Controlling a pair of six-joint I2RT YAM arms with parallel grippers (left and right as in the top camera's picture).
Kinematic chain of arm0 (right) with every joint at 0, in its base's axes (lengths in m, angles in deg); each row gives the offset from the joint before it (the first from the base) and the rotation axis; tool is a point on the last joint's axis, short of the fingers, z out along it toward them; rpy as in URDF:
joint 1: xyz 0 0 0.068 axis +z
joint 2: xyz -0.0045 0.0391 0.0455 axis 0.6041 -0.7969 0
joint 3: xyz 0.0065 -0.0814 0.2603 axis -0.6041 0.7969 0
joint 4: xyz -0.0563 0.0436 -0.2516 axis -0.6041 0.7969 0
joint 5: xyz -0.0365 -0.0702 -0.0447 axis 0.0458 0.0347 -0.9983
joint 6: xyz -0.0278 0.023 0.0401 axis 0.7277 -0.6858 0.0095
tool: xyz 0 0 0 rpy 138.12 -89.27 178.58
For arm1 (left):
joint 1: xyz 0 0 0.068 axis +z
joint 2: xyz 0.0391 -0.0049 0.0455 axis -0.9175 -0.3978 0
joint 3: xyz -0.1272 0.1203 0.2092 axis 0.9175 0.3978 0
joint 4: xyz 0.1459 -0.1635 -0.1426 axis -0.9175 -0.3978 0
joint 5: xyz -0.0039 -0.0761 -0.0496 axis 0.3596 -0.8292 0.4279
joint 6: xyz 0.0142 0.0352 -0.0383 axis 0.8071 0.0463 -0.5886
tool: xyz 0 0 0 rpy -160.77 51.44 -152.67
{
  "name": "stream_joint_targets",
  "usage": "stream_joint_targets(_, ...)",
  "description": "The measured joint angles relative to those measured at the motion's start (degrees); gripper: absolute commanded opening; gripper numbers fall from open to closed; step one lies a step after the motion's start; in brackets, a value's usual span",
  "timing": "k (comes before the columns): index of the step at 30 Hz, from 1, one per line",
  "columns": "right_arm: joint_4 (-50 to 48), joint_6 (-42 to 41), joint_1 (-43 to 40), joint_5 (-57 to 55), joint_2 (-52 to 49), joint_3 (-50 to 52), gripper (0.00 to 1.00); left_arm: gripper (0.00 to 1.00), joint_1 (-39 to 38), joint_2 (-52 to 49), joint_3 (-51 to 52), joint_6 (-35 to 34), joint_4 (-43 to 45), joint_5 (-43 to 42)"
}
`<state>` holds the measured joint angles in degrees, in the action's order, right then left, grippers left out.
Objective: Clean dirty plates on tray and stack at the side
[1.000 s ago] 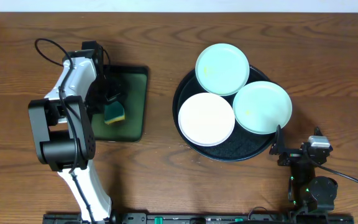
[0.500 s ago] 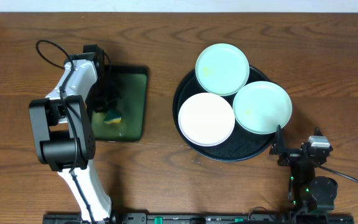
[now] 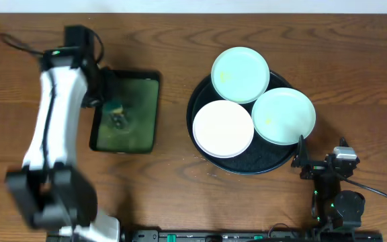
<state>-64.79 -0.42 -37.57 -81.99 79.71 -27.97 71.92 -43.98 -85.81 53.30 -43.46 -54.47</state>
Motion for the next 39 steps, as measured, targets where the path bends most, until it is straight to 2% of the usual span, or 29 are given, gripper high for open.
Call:
stream_joint_targets(5, 0.0, 0.0, 0.0, 0.0, 0.0, 0.0, 0.99, 0.07, 0.0, 6.0, -0.6, 0.0, 2.2, -0.6)
stream_joint_targets(9, 0.0, 0.0, 0.0, 0.0, 0.0, 0.0, 0.99, 0.08, 0.0, 4.2, 2.2, 0.0, 7.0, -0.6)
stream_joint_targets(13, 0.0, 0.0, 0.0, 0.0, 0.0, 0.0, 0.99, 0.07, -0.2, -0.6, 9.5, 0.0, 12.5, -0.8)
stream_joint_targets(18, 0.0, 0.0, 0.0, 0.0, 0.0, 0.0, 0.99, 0.07, -0.3, -9.1, 13.0, 0.0, 9.9, -0.9)
stream_joint_targets(20, 0.0, 0.0, 0.0, 0.0, 0.0, 0.0, 0.99, 0.07, -0.3, -9.0, 12.3, 0.0, 7.2, -0.9)
stream_joint_targets(23, 0.0, 0.0, 0.0, 0.0, 0.0, 0.0, 0.99, 0.07, -0.4, -6.6, 7.6, 0.0, 2.9, -1.0)
stream_joint_targets(27, 0.0, 0.0, 0.0, 0.0, 0.0, 0.0, 0.99, 0.08, -1.1, 2.0, 1.6, 0.0, 3.9, -1.7)
stream_joint_targets(30, 0.0, 0.0, 0.0, 0.0, 0.0, 0.0, 0.99, 0.08, -2.8, 8.8, 0.3, 0.0, 4.2, -1.9)
stream_joint_targets(33, 0.0, 0.0, 0.0, 0.0, 0.0, 0.0, 0.99, 0.07, -5.3, 10.8, 1.7, 0.0, 5.5, -0.5)
stream_joint_targets(36, 0.0, 0.0, 0.0, 0.0, 0.0, 0.0, 0.99, 0.07, -7.4, 6.4, 9.8, 0.1, 11.9, 0.7)
stream_joint_targets(37, 0.0, 0.0, 0.0, 0.0, 0.0, 0.0, 0.99, 0.07, -7.8, 0.9, 14.4, 0.3, 13.9, 1.2)
stream_joint_targets(39, 0.0, 0.0, 0.0, 0.0, 0.0, 0.0, 0.99, 0.07, -7.7, -4.2, 16.7, 0.4, 11.8, 1.1)
